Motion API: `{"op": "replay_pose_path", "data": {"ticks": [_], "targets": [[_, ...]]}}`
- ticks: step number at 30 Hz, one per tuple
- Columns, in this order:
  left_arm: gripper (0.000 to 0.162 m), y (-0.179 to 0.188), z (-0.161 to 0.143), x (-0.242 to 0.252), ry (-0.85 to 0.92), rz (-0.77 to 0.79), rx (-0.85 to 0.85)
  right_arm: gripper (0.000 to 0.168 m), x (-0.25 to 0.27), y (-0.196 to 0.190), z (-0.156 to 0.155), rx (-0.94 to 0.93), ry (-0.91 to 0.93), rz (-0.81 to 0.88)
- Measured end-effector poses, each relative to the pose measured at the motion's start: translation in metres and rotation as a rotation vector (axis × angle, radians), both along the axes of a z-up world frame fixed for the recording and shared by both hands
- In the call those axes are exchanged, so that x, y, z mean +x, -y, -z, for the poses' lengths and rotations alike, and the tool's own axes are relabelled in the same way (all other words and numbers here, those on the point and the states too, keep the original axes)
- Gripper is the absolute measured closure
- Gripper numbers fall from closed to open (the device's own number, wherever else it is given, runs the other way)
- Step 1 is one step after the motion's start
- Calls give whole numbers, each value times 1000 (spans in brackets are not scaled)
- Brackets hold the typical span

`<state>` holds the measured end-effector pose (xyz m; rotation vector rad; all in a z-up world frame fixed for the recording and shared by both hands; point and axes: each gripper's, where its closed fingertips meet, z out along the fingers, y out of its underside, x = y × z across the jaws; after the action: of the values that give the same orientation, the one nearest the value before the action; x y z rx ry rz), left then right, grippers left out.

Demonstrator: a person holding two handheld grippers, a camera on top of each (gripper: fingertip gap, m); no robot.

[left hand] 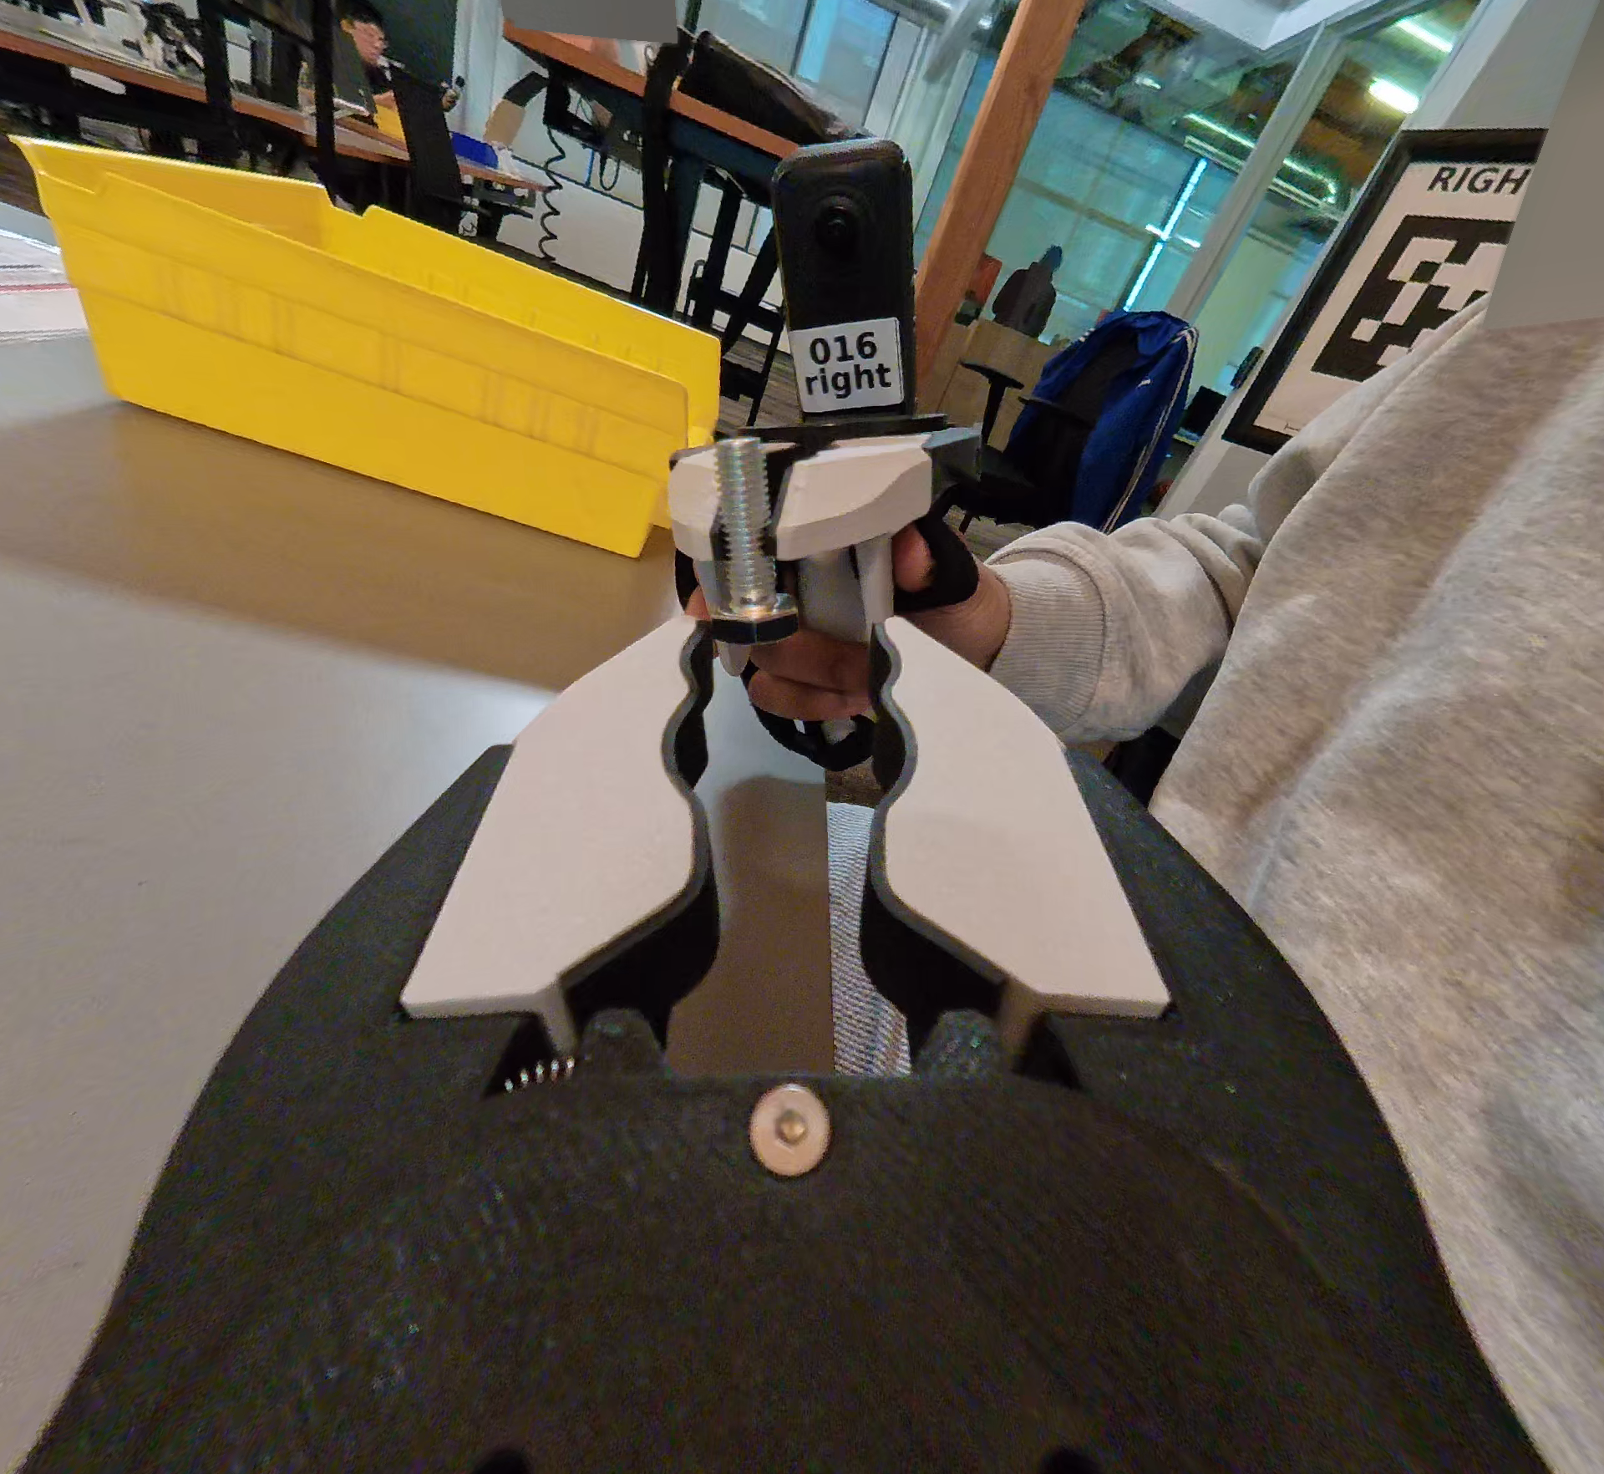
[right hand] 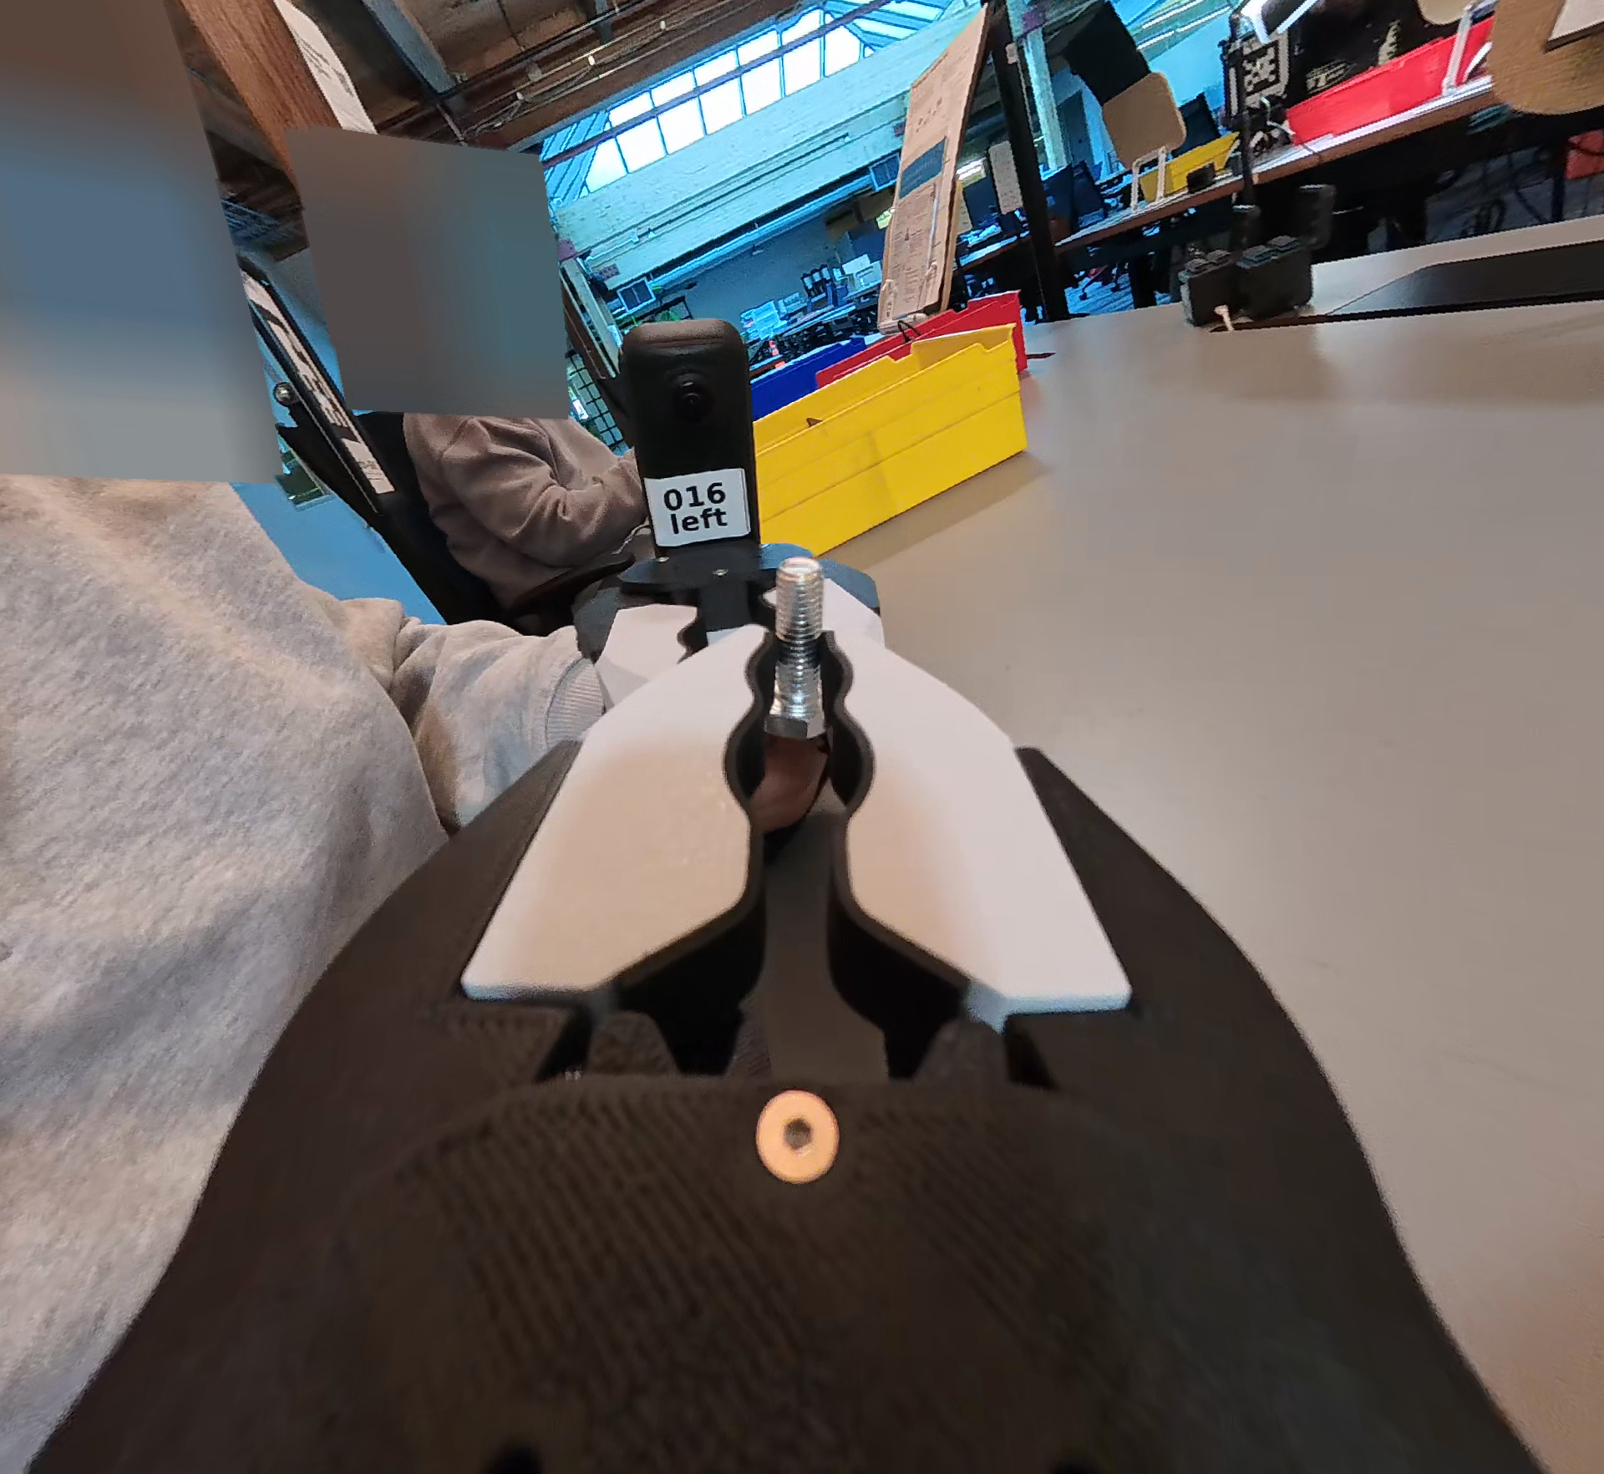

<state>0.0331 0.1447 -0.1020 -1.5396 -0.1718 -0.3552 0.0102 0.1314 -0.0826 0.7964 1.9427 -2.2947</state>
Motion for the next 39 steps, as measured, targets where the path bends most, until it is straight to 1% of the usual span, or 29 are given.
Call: {"op": "replay_pose_path", "data": {"ticks": [10, 20, 35, 39], "targets": [[131, 1, -1, 2, -8, 10, 12, 159, 8, 8, 2, 52, -44, -36], [132, 2, -1, 0, -2, 3, 17, 159, 8, 7, 0, 43, -50, -30], [129, 5, -1, -9, 3, -36, 21, 159, -1, -7, -7, 15, -67, 39], [129, 7, -2, -16, 0, -71, 23, 159, -2, -10, -8, 10, -70, 52]]}}
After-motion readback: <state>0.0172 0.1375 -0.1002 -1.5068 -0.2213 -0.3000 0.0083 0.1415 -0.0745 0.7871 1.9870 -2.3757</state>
